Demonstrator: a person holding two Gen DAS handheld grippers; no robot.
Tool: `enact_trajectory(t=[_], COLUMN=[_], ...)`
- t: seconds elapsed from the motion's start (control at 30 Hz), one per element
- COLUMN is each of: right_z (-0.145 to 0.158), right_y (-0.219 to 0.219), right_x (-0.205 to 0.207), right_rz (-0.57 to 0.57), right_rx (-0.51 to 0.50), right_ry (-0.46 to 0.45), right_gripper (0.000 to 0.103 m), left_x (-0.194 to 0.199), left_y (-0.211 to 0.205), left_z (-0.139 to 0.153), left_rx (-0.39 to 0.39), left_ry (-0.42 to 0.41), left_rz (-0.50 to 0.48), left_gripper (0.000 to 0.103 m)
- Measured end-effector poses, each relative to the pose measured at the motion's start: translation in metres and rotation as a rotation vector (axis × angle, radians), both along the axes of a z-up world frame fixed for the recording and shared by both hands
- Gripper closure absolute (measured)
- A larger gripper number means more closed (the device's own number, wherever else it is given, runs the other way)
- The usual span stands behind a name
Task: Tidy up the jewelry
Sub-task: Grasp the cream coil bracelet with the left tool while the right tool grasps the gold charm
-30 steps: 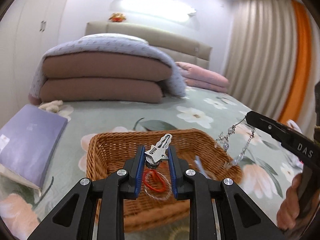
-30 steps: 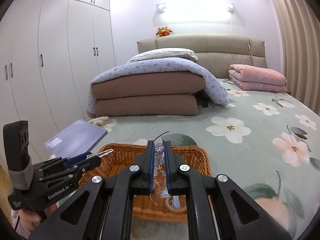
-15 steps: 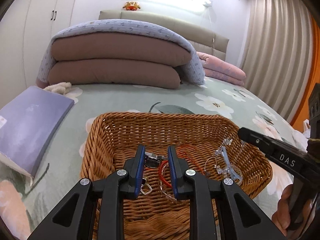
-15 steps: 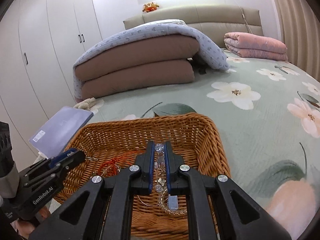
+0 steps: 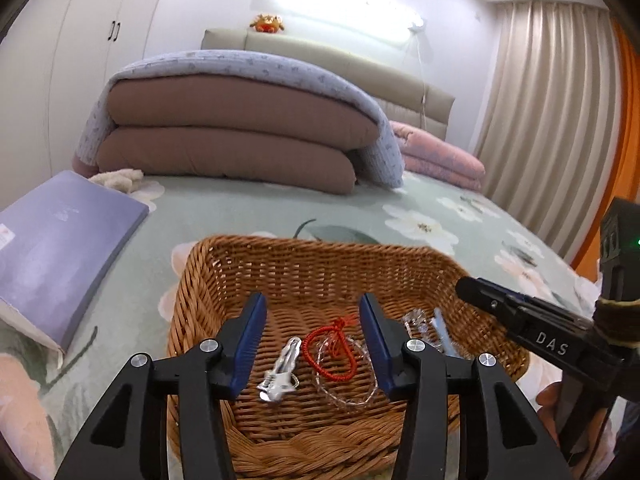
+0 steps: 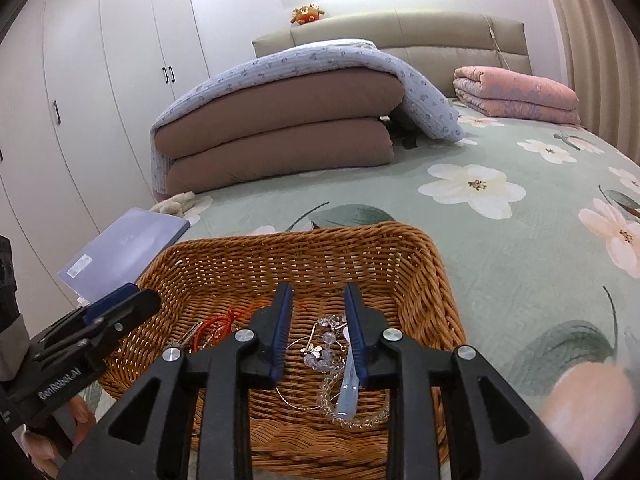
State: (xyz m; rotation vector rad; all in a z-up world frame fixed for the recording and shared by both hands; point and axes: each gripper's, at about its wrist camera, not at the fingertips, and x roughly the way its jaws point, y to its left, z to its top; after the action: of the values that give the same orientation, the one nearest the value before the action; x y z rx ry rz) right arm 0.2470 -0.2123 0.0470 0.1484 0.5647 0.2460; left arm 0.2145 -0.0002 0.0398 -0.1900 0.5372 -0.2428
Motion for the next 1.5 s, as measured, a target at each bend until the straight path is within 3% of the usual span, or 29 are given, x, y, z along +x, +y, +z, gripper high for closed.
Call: enact_trajectory(t=[0.3, 0.57, 0.67, 0.83, 1.23, 1.5], right_z=[0.009, 0.021, 0.006, -0.023, -0.070, -0.073], right_y=[0.000, 0.000, -0.008, -0.015, -0.003, 0.004], right_x=[-0.021, -0.086, -0.115, -0.140, -0.127, -0.126], right_rz=[-0.009, 0.013, 0.042, 0.061, 0.195, 0.192], right_rx=[-0.008, -0.036, -0.013, -0.048, -0.074, -0.125], right_ry=[-0.050, -0.110, -0.063, 0.033, 0.257, 0.245], right_gripper=[0.074, 0.074, 0.074, 0.074, 0.074, 0.074], left_x=[-0.014, -0.064, -0.092, -0.115, -0.095, -0.085], left_y=[0.006, 0.001, 0.002, -0.001, -0.010, -0.017], left_z=[0.005, 0.017, 0.011, -0.015, -0.057, -0.067], left_rx=[0.002, 0.002, -0.016, -0.022, -0.008, 0.008], left_ry=[-0.035, -0.071, -0.063, 0.023, 0.221, 0.267], left_rz=[0.025, -0.052, -0.075, -0.083, -0.091, -0.116], left_gripper=[0.053, 0.053, 0.053, 0.053, 0.053, 0.053])
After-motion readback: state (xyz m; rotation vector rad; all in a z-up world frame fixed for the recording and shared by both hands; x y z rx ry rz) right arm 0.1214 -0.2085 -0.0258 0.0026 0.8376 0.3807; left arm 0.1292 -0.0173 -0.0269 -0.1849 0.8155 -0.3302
